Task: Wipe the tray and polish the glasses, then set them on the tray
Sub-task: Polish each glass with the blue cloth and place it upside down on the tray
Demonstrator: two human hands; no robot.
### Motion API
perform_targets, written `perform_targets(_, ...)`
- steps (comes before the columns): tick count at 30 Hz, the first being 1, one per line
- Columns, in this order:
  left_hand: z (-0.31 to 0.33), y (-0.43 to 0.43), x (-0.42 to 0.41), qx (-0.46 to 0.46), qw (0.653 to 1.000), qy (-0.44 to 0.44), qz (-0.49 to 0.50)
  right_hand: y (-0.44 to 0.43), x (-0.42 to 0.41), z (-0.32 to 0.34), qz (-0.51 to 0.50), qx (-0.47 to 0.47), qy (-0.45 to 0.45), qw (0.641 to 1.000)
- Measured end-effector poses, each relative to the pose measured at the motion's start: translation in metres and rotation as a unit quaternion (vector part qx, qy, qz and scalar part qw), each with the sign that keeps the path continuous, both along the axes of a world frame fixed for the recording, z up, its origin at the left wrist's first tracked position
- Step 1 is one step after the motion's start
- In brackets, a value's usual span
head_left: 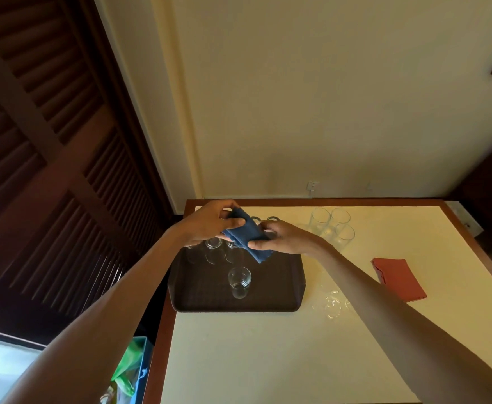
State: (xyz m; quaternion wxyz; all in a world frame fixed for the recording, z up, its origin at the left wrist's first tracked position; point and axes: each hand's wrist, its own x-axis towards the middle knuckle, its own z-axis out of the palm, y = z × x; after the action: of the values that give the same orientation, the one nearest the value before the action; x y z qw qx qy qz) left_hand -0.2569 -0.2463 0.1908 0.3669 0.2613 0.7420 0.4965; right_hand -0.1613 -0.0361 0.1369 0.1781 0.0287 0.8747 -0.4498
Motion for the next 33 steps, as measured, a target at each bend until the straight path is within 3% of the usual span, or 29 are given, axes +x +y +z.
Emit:
perform_targets(5, 0.013, 0.006, -0.008, -0.026, 0.997, 0.065, -0.039, -0.013, -0.005, 0.001, -0.05, -0.061, 0.036, 0.996)
perform_targets(10, 0.013, 0.004, -0.015, -0.059, 0.991, 0.122, -0.007, -0.013, -0.003, -0.006, -0.063, -0.107, -0.003, 0.992)
perform_targets(17, -0.006, 0.001, -0.016, -0.029, 0.993, 0.101, 0.06, -0.009, 0.003, -0.007, -0.073, -0.125, -0.015, 0.989)
perform_targets(20, -0.033, -0.006, -0.016, -0.037, 0.993, 0.084, 0.08, -0.005, 0.013, -0.022, -0.088, -0.107, -0.007, 0.99)
perform_targets(28, -0.152, -0.031, 0.018, -0.175, 0.983, 0.061, 0.01, -0.014, 0.037, -0.076, -0.199, -0.197, -0.069, 0.958)
perform_targets(33, -0.218, -0.026, 0.056, -0.148, 0.983, 0.078, 0.073, -0.028, 0.044, -0.121, -0.242, -0.24, -0.104, 0.934)
